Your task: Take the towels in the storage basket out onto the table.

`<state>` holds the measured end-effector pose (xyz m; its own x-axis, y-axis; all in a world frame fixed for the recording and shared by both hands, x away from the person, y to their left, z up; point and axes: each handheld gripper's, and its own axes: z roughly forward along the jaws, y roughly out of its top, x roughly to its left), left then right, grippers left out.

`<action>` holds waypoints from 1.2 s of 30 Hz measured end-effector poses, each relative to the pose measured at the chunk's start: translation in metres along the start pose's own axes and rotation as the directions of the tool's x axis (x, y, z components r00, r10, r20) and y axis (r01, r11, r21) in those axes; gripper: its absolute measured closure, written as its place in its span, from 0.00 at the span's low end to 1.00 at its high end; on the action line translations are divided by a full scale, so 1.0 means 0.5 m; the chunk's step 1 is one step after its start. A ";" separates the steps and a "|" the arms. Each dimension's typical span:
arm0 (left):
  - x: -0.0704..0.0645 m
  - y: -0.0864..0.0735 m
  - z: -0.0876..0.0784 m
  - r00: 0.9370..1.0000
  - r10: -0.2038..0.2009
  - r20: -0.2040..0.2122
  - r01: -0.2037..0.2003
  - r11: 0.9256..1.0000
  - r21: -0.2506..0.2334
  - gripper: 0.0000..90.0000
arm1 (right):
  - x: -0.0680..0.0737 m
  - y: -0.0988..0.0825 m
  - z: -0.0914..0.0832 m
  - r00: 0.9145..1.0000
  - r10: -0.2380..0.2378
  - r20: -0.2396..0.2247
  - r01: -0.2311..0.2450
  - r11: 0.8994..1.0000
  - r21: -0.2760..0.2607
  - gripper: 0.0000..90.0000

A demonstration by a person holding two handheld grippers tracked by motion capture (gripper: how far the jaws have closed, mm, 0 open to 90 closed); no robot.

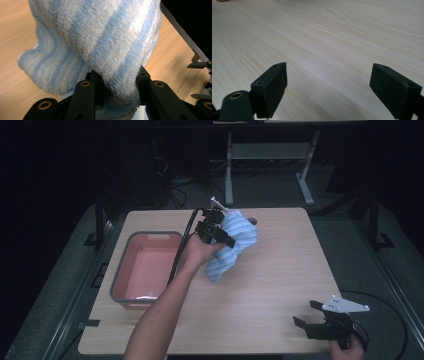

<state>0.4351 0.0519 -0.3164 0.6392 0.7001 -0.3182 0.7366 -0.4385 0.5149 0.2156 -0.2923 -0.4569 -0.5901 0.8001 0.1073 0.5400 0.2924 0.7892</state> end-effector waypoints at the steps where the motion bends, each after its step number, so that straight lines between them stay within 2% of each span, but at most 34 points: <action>1: 0.000 0.001 0.003 1.000 0.002 -0.001 -0.002 1.000 0.004 0.76 | 0.000 0.000 0.000 1.000 0.002 0.001 -0.002 1.000 0.000 0.16; 5: 0.000 0.002 0.019 1.000 0.007 -0.005 -0.007 1.000 0.021 0.76 | 0.000 0.000 -0.001 1.000 0.007 -0.001 -0.007 1.000 -0.002 0.16; 10: 0.001 -0.001 0.046 1.000 -0.008 0.003 0.008 1.000 0.026 0.76 | -0.001 0.000 0.001 1.000 -0.010 0.001 0.010 1.000 -0.005 0.16; 15: 0.003 -0.004 0.066 1.000 -0.014 0.006 0.014 0.999 0.036 0.76 | -0.001 0.000 0.000 1.000 0.003 0.001 -0.003 1.000 -0.007 0.16; 30: -0.002 -0.006 0.109 1.000 -0.010 0.015 0.009 0.997 0.074 0.76 | -0.003 -0.001 -0.003 1.000 -0.002 0.002 0.002 1.000 -0.011 0.16; 36: -0.001 -0.014 0.133 0.999 -0.032 0.032 0.029 0.997 0.076 0.76 | -0.004 -0.001 -0.003 1.000 0.002 0.001 -0.002 1.000 -0.013 0.16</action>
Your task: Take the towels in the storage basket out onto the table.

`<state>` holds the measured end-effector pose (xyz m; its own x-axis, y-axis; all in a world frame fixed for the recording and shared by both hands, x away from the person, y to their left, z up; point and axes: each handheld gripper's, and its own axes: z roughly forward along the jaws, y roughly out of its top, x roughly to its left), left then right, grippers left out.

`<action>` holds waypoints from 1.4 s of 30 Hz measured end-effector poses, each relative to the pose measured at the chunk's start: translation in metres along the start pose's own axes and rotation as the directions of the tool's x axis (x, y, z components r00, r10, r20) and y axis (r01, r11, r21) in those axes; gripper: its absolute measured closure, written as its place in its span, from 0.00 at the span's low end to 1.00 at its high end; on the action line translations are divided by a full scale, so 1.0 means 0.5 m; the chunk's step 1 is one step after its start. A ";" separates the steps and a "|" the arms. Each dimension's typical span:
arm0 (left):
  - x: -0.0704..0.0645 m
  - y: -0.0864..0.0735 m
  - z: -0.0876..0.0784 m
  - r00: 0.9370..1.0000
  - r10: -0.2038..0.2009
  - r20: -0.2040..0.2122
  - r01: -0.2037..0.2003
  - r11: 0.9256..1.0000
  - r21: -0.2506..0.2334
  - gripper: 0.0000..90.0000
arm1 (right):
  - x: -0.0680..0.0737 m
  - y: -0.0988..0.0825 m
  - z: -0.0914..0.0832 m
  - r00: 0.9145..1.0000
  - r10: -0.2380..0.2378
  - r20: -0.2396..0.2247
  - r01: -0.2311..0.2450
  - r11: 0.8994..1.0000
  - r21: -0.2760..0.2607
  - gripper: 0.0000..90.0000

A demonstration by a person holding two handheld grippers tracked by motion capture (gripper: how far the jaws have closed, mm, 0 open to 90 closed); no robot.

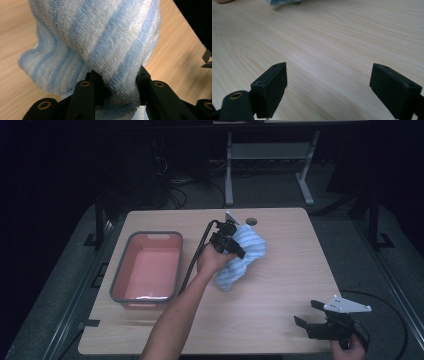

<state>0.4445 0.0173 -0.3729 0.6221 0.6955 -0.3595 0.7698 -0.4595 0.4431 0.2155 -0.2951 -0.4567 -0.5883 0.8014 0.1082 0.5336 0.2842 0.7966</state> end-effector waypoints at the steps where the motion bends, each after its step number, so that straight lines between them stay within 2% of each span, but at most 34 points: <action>1: 0.000 -0.001 0.004 1.000 -0.003 0.000 0.003 1.000 0.006 0.76 | 0.000 0.000 0.001 1.000 -0.005 0.000 0.005 1.000 -0.003 0.16; 13: 0.008 -0.011 0.040 1.000 -0.019 0.001 0.019 0.999 0.030 0.74 | 0.001 0.000 0.000 1.000 -0.004 -0.002 0.004 1.000 0.000 0.16; 20: 0.000 -0.015 0.072 1.000 -0.012 0.006 0.012 0.999 0.044 0.71 | 0.001 0.001 -0.001 1.000 -0.008 -0.001 0.008 1.000 -0.001 0.16; 23: -0.001 -0.016 0.090 1.000 -0.013 0.009 0.013 0.998 0.067 0.69 | 0.004 0.001 -0.005 1.000 -0.011 -0.002 0.011 1.000 -0.006 0.16; 30: 0.003 -0.022 0.111 1.000 -0.022 0.012 0.021 0.997 0.080 0.67 | 0.003 0.000 -0.006 1.000 -0.009 -0.002 0.009 1.000 -0.005 0.16; 38: -0.001 -0.025 0.113 1.000 -0.016 0.008 0.015 0.998 0.067 0.65 | 0.006 0.000 -0.008 1.000 -0.014 -0.001 0.014 1.000 -0.007 0.15; 42: -0.003 -0.025 0.112 1.000 -0.017 0.007 0.016 0.998 0.064 0.60 | 0.007 0.000 -0.005 1.000 -0.022 -0.002 0.022 1.000 -0.004 0.16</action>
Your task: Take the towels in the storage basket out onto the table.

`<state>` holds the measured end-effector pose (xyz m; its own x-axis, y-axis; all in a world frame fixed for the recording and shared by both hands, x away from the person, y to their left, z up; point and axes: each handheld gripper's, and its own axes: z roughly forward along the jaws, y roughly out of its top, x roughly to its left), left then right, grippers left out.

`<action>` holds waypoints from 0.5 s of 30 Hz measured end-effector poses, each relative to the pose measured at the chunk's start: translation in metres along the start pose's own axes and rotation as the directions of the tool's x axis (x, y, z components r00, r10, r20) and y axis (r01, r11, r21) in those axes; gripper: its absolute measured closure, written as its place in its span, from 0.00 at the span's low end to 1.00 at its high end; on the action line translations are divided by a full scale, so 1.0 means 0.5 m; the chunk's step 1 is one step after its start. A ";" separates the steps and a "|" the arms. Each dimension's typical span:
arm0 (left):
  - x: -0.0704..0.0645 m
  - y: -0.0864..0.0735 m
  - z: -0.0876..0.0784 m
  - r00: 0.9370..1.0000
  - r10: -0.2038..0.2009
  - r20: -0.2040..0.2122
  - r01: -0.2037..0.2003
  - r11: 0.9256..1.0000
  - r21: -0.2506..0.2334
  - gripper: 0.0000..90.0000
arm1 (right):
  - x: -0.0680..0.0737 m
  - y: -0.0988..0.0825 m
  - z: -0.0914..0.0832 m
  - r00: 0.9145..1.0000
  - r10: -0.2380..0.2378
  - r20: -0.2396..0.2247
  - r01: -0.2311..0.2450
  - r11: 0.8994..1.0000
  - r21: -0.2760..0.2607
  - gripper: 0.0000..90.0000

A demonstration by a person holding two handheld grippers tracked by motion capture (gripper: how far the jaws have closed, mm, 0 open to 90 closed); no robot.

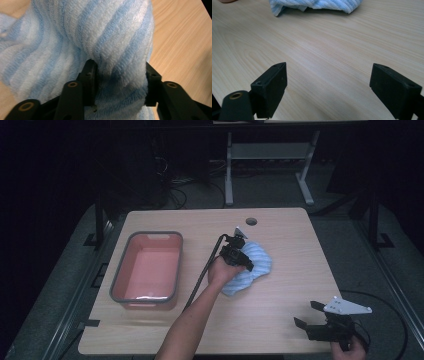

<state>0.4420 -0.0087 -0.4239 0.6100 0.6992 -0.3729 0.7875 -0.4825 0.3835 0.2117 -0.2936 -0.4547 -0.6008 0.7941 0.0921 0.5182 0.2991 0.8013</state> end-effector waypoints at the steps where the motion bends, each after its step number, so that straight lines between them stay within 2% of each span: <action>1: -0.001 0.000 0.000 1.000 -0.003 0.002 0.003 1.000 -0.004 0.59 | 0.000 0.000 0.001 1.000 0.001 -0.002 -0.001 1.000 0.000 0.16; 9: -0.004 0.000 -0.009 1.000 -0.003 0.021 0.004 1.000 -0.019 0.50 | -0.001 -0.001 -0.003 1.000 0.005 0.002 -0.005 1.000 -0.007 0.16; 15: -0.009 -0.006 -0.020 1.000 0.003 0.018 -0.002 0.999 -0.044 0.44 | 0.001 -0.001 -0.003 1.000 0.008 0.003 -0.008 1.000 -0.007 0.16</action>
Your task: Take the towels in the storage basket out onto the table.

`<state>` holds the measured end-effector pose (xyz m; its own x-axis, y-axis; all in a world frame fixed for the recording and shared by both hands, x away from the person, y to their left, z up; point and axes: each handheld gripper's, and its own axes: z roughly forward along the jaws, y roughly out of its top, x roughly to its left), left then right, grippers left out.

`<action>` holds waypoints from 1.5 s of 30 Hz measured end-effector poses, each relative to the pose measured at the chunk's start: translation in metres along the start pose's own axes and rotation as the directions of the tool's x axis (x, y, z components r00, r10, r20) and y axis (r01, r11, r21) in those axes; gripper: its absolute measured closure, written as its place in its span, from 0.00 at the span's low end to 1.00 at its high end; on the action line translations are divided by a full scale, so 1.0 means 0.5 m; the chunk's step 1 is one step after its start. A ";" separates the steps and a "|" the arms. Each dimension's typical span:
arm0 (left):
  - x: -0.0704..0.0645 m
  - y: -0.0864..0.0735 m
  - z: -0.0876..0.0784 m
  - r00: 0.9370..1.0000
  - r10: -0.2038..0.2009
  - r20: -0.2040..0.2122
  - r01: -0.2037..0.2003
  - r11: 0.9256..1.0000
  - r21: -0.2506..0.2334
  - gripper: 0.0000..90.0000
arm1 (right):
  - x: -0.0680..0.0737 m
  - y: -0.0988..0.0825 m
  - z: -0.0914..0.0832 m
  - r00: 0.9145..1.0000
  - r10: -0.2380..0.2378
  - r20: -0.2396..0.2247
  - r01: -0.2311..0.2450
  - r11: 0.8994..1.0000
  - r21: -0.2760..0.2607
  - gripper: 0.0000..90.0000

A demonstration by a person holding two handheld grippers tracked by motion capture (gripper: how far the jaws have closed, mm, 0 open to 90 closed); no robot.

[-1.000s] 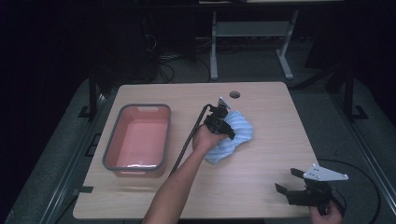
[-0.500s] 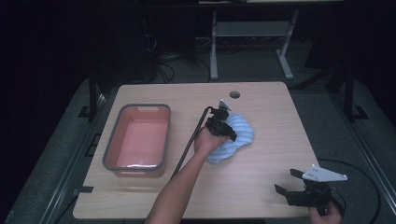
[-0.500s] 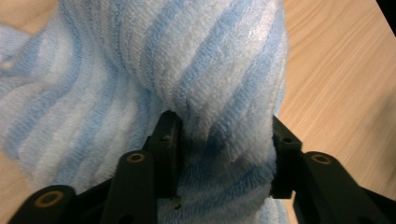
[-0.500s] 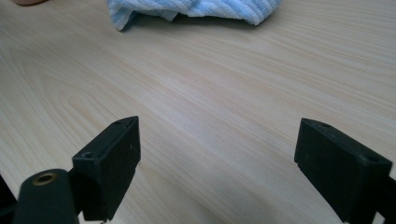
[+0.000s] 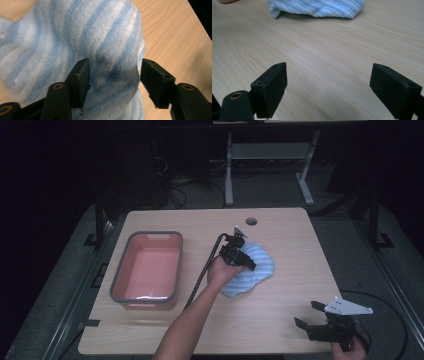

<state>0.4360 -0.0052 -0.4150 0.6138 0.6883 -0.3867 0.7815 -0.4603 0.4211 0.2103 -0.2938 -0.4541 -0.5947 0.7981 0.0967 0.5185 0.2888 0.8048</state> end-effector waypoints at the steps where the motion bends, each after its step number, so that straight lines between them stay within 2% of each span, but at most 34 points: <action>1: 0.000 -0.002 -0.003 1.000 -0.005 0.004 0.005 1.000 -0.010 0.43 | 0.000 0.000 0.000 1.000 -0.002 0.000 0.002 1.000 0.001 0.16; 16: 0.002 -0.026 -0.055 1.000 -0.018 -0.002 0.017 0.996 -0.085 0.37 | 0.003 -0.001 0.003 1.000 -0.010 0.001 0.010 1.000 0.011 0.16; 22: 0.000 -0.041 -0.066 1.000 0.002 -0.012 -0.003 0.996 -0.089 0.37 | 0.007 0.001 0.008 1.000 -0.011 -0.003 0.011 1.000 0.018 0.16; 28: 0.005 -0.059 -0.078 1.000 -0.006 -0.009 0.005 0.995 -0.104 0.37 | 0.005 0.001 0.008 1.000 -0.018 0.001 0.018 1.000 0.017 0.16; 32: 0.005 -0.073 -0.089 1.000 0.007 -0.001 -0.007 0.993 -0.114 0.37 | 0.001 -0.001 0.007 1.000 -0.009 0.007 0.009 1.000 0.021 0.16; 36: 0.002 -0.089 -0.101 1.000 0.024 -0.019 -0.026 0.993 -0.115 0.36 | 0.000 -0.001 0.005 1.000 -0.006 0.013 0.005 1.000 0.019 0.16; 45: 0.003 -0.117 -0.125 0.999 0.032 0.000 -0.032 0.989 -0.141 0.36 | 0.000 -0.001 0.008 1.000 -0.009 0.016 0.008 1.000 0.024 0.16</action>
<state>0.3839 0.0578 -0.3889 0.6385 0.6733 -0.3727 0.7380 -0.3983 0.5447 0.2123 -0.2918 -0.4568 -0.5890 0.8042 0.0801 0.5283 0.3082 0.7912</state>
